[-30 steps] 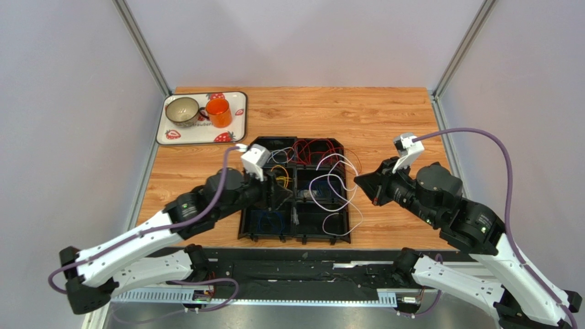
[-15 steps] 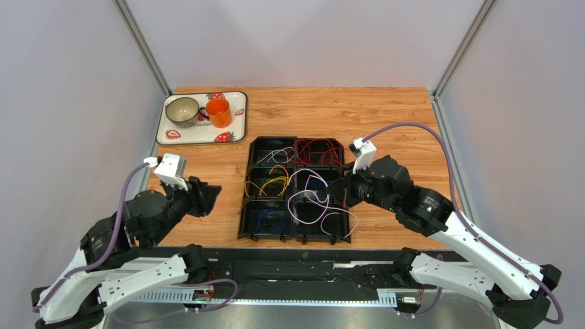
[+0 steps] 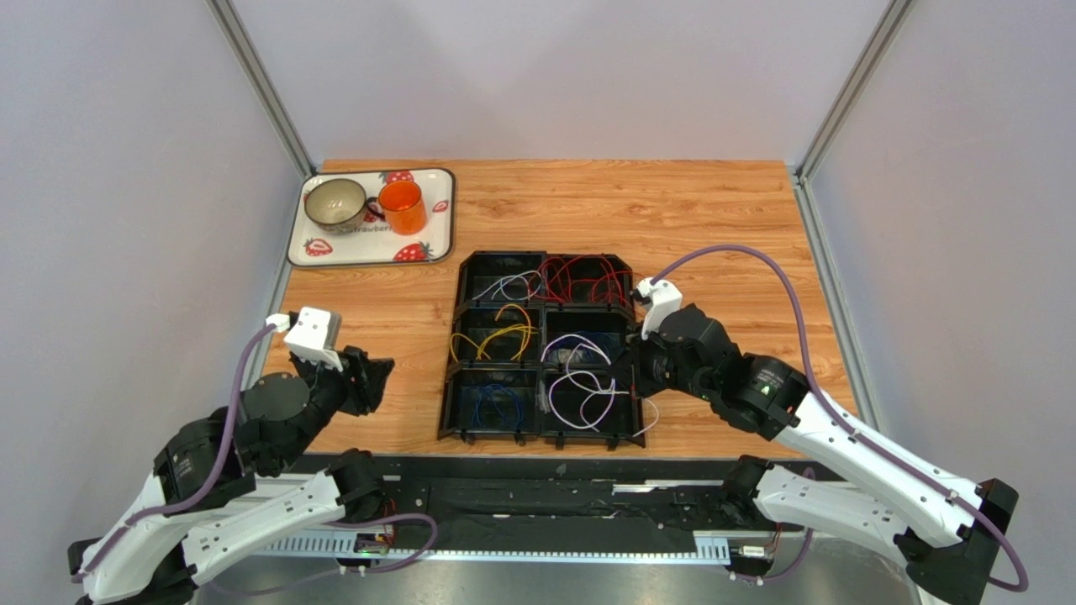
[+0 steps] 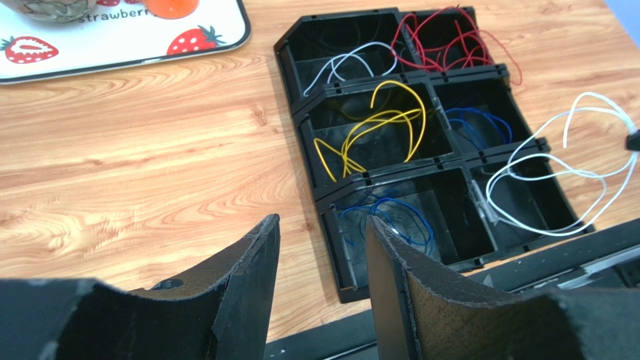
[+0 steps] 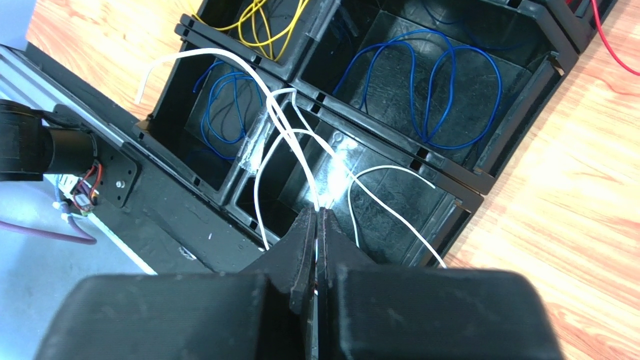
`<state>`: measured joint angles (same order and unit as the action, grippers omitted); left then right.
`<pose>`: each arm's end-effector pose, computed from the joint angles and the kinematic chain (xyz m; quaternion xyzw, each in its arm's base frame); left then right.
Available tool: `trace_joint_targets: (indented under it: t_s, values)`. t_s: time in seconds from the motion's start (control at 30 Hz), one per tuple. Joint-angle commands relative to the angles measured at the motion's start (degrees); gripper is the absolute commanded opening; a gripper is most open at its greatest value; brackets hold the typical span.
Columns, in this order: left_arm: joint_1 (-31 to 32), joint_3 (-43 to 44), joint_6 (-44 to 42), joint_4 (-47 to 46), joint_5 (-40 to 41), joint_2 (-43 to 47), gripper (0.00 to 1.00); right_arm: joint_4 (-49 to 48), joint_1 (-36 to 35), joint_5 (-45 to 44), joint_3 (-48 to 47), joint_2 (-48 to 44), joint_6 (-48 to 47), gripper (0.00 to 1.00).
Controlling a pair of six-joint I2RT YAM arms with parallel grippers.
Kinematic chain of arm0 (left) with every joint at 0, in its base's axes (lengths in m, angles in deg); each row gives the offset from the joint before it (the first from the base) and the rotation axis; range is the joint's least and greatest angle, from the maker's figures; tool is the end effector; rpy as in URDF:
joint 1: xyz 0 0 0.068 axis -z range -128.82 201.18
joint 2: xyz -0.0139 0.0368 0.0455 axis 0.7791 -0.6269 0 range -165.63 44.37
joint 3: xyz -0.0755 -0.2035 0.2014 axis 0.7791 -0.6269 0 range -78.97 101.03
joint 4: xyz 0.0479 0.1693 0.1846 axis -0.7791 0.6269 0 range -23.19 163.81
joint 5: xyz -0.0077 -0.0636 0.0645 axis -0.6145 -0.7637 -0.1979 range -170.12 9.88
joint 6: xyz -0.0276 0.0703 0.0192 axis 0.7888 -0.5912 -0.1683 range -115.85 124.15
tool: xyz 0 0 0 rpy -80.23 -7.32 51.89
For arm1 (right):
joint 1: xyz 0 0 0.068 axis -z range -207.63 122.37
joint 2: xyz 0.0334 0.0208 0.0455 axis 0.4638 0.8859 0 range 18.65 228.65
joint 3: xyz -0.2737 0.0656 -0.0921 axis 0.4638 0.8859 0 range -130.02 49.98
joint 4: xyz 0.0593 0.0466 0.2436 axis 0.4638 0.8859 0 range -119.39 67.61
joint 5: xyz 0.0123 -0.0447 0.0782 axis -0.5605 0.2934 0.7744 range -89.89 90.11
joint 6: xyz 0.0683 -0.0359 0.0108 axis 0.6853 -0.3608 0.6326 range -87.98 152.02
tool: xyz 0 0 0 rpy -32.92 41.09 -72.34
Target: Untangle the cables
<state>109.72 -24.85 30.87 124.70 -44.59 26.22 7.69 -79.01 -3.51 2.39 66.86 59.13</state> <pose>0.0449 0.0009 0.3438 0.0521 0.8057 -0.1750 0.5634 0.1144 0.1364 0.2999 -0.1750 0.8801 0.2567 0.3591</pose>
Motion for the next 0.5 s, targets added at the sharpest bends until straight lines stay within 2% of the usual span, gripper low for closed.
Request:
trace_joint_targets:
  t_s: [0.0,0.47]
  values:
    - [0.26,-0.34,-2.46,-2.87,0.51,-0.13,0.54,-1.83,-0.74,-1.22,0.83,-0.31,-1.71,0.0]
    - [0.34,-1.31,-2.55,-3.22,0.77,1.28,0.54,-4.91,-3.29,-4.38,5.23,4.78,-2.77,0.0]
